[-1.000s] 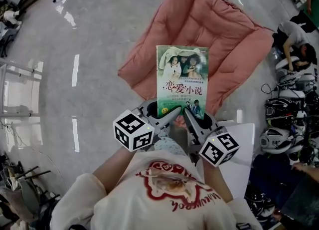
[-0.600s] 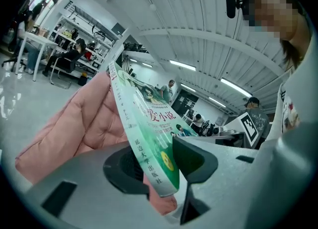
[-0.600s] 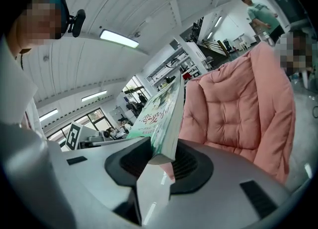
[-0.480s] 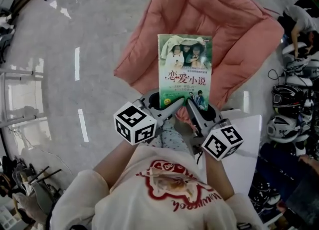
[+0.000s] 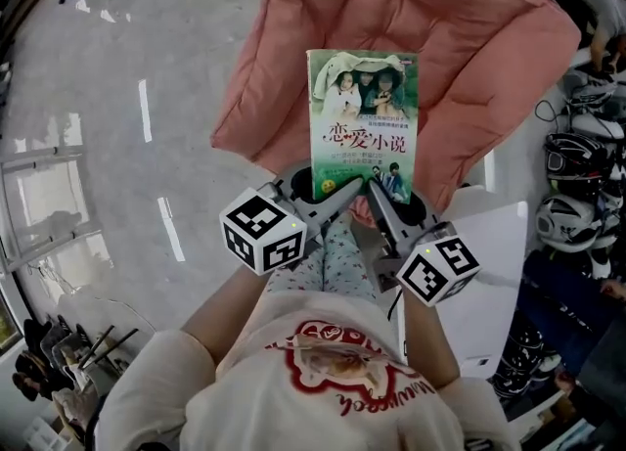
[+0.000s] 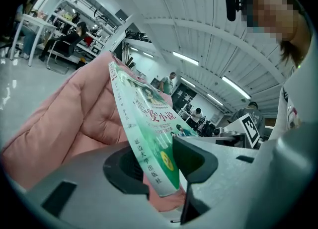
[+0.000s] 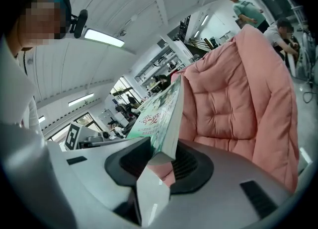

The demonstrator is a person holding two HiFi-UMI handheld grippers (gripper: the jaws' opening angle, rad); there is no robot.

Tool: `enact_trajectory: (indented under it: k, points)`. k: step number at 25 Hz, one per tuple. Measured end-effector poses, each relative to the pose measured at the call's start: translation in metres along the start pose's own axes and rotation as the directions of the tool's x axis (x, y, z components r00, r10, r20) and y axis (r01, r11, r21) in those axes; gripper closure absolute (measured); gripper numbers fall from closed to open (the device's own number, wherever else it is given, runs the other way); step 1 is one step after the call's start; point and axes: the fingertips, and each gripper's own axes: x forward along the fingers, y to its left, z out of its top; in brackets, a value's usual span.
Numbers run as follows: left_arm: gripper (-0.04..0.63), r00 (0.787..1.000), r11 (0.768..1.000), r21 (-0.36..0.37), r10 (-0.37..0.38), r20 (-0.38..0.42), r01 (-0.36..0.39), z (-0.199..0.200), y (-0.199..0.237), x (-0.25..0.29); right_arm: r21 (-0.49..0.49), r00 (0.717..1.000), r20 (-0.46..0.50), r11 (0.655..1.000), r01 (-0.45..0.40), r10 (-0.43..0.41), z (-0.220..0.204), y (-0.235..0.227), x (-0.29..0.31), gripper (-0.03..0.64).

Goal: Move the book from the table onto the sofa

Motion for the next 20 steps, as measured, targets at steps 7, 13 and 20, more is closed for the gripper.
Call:
enact_trajectory:
  k: [7,13,20]
  points:
    - [0.445,0.999,0.999,-0.030,0.010,-0.037,-0.011,-0.026,0.019,0.019,0.047,1.000,-0.016,0.999,0.015,-0.014,-0.022,-0.028,0.010,0.502]
    - [0.445,0.998,0.998,-0.065,0.021,-0.061,-0.025,-0.042,0.028,0.031,0.080,0.999,-0.034,0.997,0.023,-0.020,-0.036,-0.046,0.014,0.499]
    - [0.443,0.997,0.995,-0.090,0.023,-0.076,-0.030,-0.046,0.030,0.033,0.106,0.998,-0.056,0.994,0.040,-0.034,-0.038,-0.049,0.015,0.499]
